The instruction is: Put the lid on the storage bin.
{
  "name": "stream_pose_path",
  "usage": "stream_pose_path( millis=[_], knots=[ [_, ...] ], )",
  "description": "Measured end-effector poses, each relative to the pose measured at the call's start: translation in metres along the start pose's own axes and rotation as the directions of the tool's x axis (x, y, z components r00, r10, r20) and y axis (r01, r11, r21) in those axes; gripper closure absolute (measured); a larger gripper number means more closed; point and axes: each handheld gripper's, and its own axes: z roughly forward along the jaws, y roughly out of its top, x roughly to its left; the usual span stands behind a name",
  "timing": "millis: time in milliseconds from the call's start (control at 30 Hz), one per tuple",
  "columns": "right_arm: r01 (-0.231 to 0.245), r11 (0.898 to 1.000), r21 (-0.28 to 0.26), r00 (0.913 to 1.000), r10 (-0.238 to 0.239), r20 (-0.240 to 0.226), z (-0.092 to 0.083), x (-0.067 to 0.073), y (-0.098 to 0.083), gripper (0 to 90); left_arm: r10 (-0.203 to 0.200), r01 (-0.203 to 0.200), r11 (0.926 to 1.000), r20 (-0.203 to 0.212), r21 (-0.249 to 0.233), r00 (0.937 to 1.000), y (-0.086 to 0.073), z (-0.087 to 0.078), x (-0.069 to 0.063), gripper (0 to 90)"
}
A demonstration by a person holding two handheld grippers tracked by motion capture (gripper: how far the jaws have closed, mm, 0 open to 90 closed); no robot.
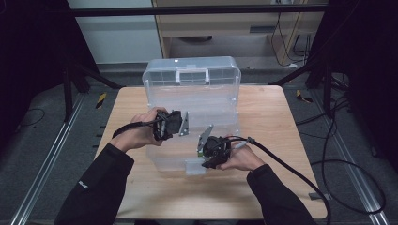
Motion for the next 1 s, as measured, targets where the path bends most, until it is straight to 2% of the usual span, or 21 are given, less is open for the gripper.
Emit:
stream_pose_path(
  millis=[233,333,600,667,733,900,1000],
  knots=[
    [-0.002,1.000,-0.017,0.9995,0.003,0.031,-0.001,0.003,-0.002,65.2,-0.002,0.002,1.0000,0.004,-0.005,1.0000,0.000,0.000,-0.005,81.5],
    [-0.008,1.000,-0.026,0.9989,0.009,0.045,-0.002,0.006,-0.002,61.9,-0.002,0.002,1.0000,0.003,-0.002,1.0000,0.000,0.000,-0.006,81.3],
    [-0.020,0.994,-0.107,0.9969,0.028,0.073,-0.026,0.010,-0.007,59.0,-0.009,0.009,1.0000,0.011,-0.001,0.9999,0.001,0.000,-0.008,81.2],
    [-0.034,0.990,-0.136,0.9957,0.046,0.080,-0.033,0.011,-0.009,59.0,-0.010,0.010,0.9999,0.011,-0.002,0.9999,0.000,0.000,-0.009,81.1],
    [-0.057,0.985,-0.162,0.9954,0.069,0.067,-0.039,0.010,-0.012,60.2,-0.010,0.010,0.9999,0.013,-0.003,0.9999,0.000,0.000,-0.009,81.0],
    [-0.095,0.973,-0.209,0.9910,0.112,0.073,-0.051,0.009,-0.021,66.5,-0.011,0.011,0.9999,0.017,-0.003,0.9998,0.001,0.000,-0.009,80.8],
    [-0.123,0.959,-0.254,0.9872,0.144,0.068,-0.059,0.009,-0.027,70.3,-0.012,0.012,0.9999,0.017,-0.002,0.9998,0.001,0.000,-0.010,80.7]
  ],
)
